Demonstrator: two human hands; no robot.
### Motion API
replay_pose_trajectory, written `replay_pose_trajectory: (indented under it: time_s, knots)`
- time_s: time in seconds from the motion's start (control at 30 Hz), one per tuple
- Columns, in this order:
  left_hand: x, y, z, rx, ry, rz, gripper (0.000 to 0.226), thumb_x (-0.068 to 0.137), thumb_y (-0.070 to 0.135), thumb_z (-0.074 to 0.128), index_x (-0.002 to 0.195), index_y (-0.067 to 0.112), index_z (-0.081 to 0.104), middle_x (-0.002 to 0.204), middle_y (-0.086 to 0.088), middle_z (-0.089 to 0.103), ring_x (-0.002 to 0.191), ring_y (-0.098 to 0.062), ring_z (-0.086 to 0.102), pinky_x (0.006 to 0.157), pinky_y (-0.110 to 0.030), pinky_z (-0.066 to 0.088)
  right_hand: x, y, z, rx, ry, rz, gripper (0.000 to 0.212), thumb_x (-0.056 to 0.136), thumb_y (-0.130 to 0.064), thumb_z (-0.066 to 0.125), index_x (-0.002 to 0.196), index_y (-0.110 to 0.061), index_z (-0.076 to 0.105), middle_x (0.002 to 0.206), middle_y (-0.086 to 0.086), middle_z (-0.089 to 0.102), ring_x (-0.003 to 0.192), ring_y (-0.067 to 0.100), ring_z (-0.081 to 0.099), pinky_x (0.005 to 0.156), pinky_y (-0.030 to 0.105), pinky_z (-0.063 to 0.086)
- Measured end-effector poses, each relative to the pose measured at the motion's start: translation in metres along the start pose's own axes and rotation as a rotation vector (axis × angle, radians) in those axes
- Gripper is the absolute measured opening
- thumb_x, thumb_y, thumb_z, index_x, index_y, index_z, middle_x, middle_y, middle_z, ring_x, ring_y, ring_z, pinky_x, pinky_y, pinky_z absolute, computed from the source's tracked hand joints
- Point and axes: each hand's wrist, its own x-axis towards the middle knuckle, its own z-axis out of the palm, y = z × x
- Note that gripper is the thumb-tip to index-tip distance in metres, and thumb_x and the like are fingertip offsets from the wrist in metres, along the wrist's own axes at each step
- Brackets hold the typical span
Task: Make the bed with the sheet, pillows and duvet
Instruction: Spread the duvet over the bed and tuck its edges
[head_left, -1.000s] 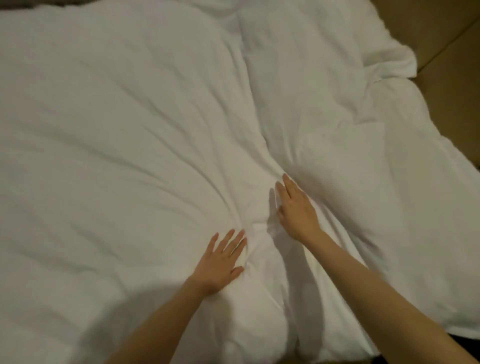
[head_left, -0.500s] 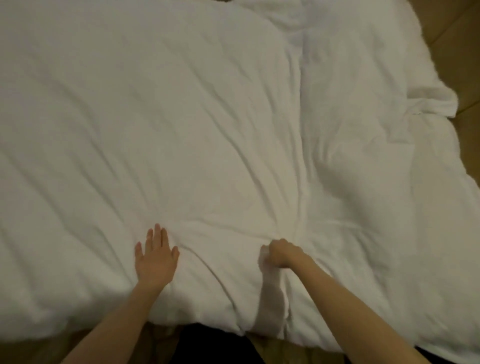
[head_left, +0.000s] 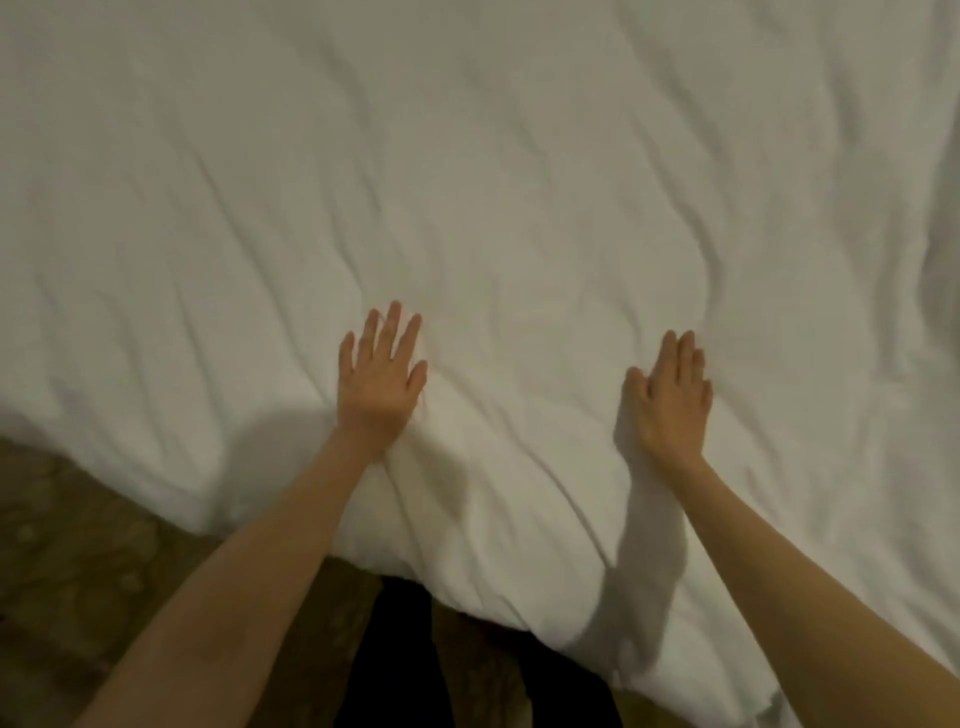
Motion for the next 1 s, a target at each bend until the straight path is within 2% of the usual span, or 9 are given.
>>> replay_pose_trajectory:
  time_s: [0.17, 0.33, 0.43, 0.53, 0.6, 0.73, 0.8, 0.9, 1.0]
  knots:
    - [0.003, -0.07, 0.017, 0.13, -0.025, 0.103, 0.054, 0.099, 0.044, 0.029, 0.15, 0.028, 0.024, 0.158, 0.0, 0.02, 0.145, -0.019, 0.024, 0.112, -0.046, 0.016, 0.001, -0.029, 0.045, -0.09, 0.082, 0.039, 0.061, 0.098, -0.033, 0.024, 0.152, -0.009, 0.008, 0.161, 0.006, 0.001, 0.148, 0.021, 0.003, 0.117, 0.044, 0.002]
    - [0.017, -0.214, 0.013, 0.016, -0.125, -0.384, 0.056, 0.099, 0.042, 0.03, 0.152, 0.027, 0.019, 0.16, -0.002, 0.01, 0.148, -0.024, 0.007, 0.113, -0.053, 0.006, 0.053, -0.097, 0.044, 0.01, 0.198, 0.068, 0.064, 0.095, -0.036, 0.024, 0.153, -0.01, 0.009, 0.161, 0.006, 0.001, 0.148, 0.022, 0.003, 0.118, 0.045, 0.005]
    - [0.001, -0.29, 0.016, -0.019, -0.21, -0.429, 0.057, 0.1, 0.046, 0.026, 0.152, 0.03, 0.01, 0.161, 0.002, -0.001, 0.148, -0.021, -0.003, 0.115, -0.048, 0.0, 0.069, -0.167, 0.071, -0.009, 0.132, -0.013, 0.057, 0.102, -0.031, 0.027, 0.153, -0.015, 0.007, 0.161, 0.004, -0.001, 0.148, 0.021, 0.001, 0.118, 0.045, 0.004]
    - [-0.029, -0.316, 0.033, -0.144, -0.144, -0.628, 0.058, 0.101, 0.044, 0.023, 0.153, 0.025, 0.006, 0.161, -0.003, -0.002, 0.148, -0.021, -0.004, 0.117, -0.046, -0.001, 0.047, -0.239, 0.123, -0.071, 0.03, -0.117, 0.057, 0.103, -0.032, 0.026, 0.153, -0.016, 0.004, 0.161, 0.004, -0.003, 0.148, 0.022, 0.0, 0.118, 0.046, 0.002]
    - [-0.05, -0.314, 0.048, -0.218, -0.077, -0.782, 0.058, 0.102, 0.041, 0.021, 0.153, 0.021, 0.005, 0.161, -0.004, -0.001, 0.148, -0.019, -0.002, 0.118, -0.047, 0.001, 0.013, -0.282, 0.159, -0.14, -0.062, -0.238, 0.06, 0.101, -0.04, 0.023, 0.153, -0.019, 0.002, 0.16, 0.005, -0.006, 0.148, 0.024, -0.003, 0.117, 0.046, 0.0]
    - [-0.066, -0.297, 0.059, -0.417, -0.019, -1.077, 0.056, 0.101, 0.041, 0.016, 0.152, 0.027, -0.002, 0.16, 0.002, -0.01, 0.147, -0.016, -0.006, 0.116, -0.053, 0.003, -0.067, -0.328, 0.215, -0.334, -0.45, -0.795, 0.07, 0.086, -0.057, -0.002, 0.152, -0.033, 0.007, 0.16, -0.004, -0.007, 0.148, 0.023, -0.006, 0.116, 0.042, -0.008]
    - [-0.069, -0.29, 0.061, -0.474, -0.019, -1.112, 0.056, 0.101, 0.039, 0.016, 0.152, 0.025, -0.003, 0.16, 0.0, -0.012, 0.147, -0.016, -0.006, 0.118, -0.051, 0.003, -0.09, -0.332, 0.231, -0.401, -0.575, -0.948, 0.068, 0.087, -0.056, 0.001, 0.152, -0.034, 0.008, 0.16, -0.003, -0.008, 0.148, 0.025, -0.004, 0.117, 0.043, -0.004]
    - [-0.074, -0.291, 0.061, -0.475, -0.029, -1.034, 0.059, 0.101, 0.033, 0.025, 0.153, 0.016, 0.001, 0.16, -0.008, -0.007, 0.147, -0.025, -0.001, 0.117, -0.049, 0.001, -0.093, -0.332, 0.235, -0.433, -0.562, -1.142, 0.059, 0.094, -0.048, 0.014, 0.151, -0.033, 0.014, 0.16, 0.0, 0.004, 0.148, 0.027, 0.008, 0.118, 0.044, 0.013]
    - [-0.072, -0.302, 0.054, -0.457, 0.038, -0.918, 0.056, 0.096, 0.02, 0.04, 0.148, 0.011, 0.021, 0.157, -0.014, 0.012, 0.142, -0.032, 0.016, 0.114, -0.051, 0.007, -0.065, -0.33, 0.22, -0.422, -0.335, -1.219, 0.054, 0.098, -0.041, 0.029, 0.15, -0.031, 0.02, 0.158, 0.002, 0.022, 0.143, 0.025, 0.028, 0.114, 0.041, 0.024]
